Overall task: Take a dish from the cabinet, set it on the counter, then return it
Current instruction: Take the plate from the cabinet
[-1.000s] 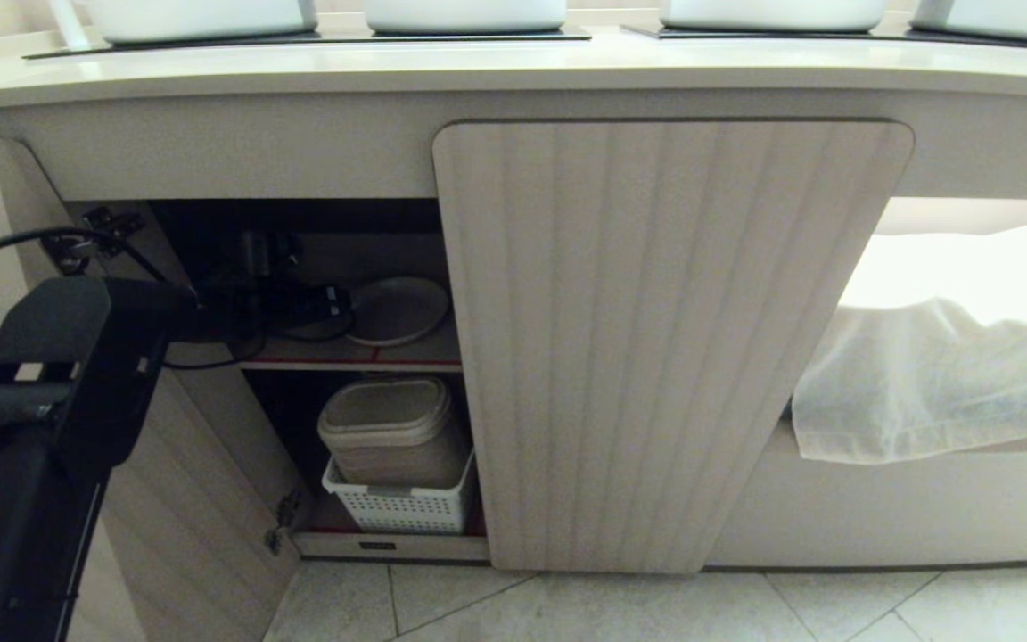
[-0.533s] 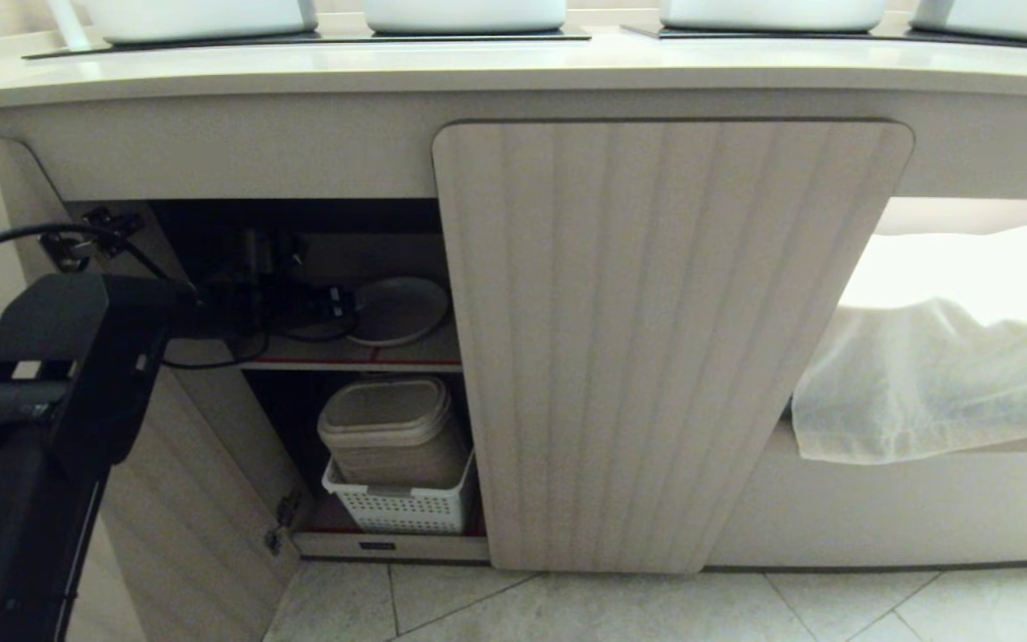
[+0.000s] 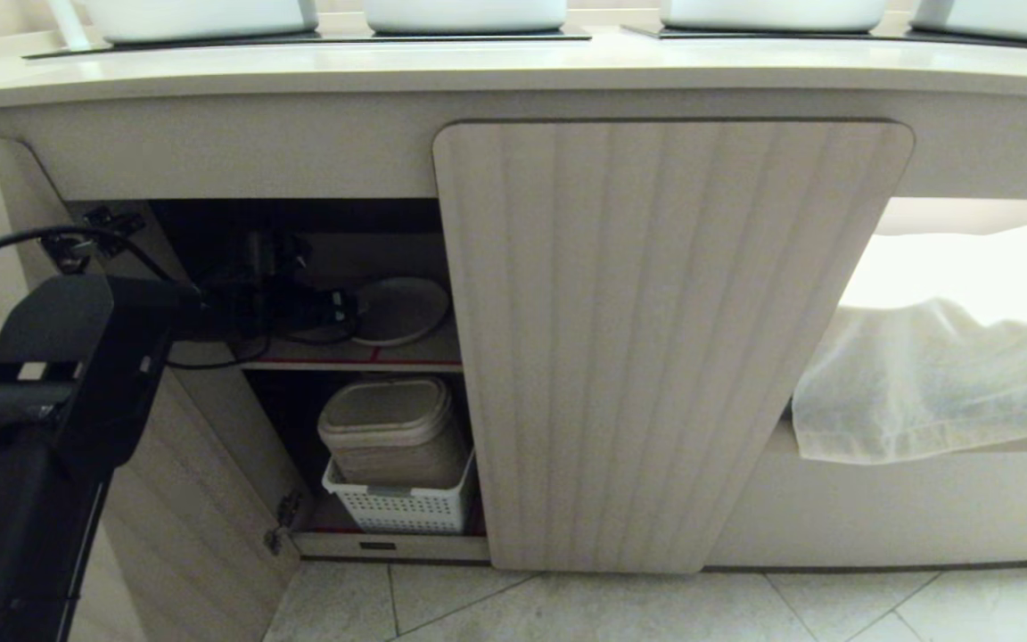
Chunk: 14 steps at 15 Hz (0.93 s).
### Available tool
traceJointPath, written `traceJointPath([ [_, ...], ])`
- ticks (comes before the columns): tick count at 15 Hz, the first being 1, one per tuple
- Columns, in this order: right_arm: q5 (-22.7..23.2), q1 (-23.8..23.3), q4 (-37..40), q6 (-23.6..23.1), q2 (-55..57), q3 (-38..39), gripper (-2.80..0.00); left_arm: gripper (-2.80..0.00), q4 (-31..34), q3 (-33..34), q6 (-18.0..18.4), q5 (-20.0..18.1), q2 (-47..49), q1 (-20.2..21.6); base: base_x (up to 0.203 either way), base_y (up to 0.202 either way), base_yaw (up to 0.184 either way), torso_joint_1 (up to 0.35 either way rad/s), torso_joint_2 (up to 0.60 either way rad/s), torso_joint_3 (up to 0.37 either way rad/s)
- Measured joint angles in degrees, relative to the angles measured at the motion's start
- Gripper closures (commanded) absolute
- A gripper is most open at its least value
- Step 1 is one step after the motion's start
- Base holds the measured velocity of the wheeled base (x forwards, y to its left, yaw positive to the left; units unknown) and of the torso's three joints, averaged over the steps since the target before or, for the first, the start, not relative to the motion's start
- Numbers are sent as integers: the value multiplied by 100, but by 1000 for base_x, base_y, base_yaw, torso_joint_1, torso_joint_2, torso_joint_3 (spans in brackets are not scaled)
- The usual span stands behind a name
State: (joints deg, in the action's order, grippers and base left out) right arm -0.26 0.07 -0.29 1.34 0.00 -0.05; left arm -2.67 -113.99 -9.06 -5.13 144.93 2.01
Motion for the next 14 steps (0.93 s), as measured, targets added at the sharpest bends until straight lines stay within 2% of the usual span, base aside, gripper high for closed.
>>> traceJointPath([
  [14, 1, 0, 2, -2, 0, -5, 0, -280, 461, -32, 0, 1, 171, 7, 0, 0, 0, 0, 0, 0],
])
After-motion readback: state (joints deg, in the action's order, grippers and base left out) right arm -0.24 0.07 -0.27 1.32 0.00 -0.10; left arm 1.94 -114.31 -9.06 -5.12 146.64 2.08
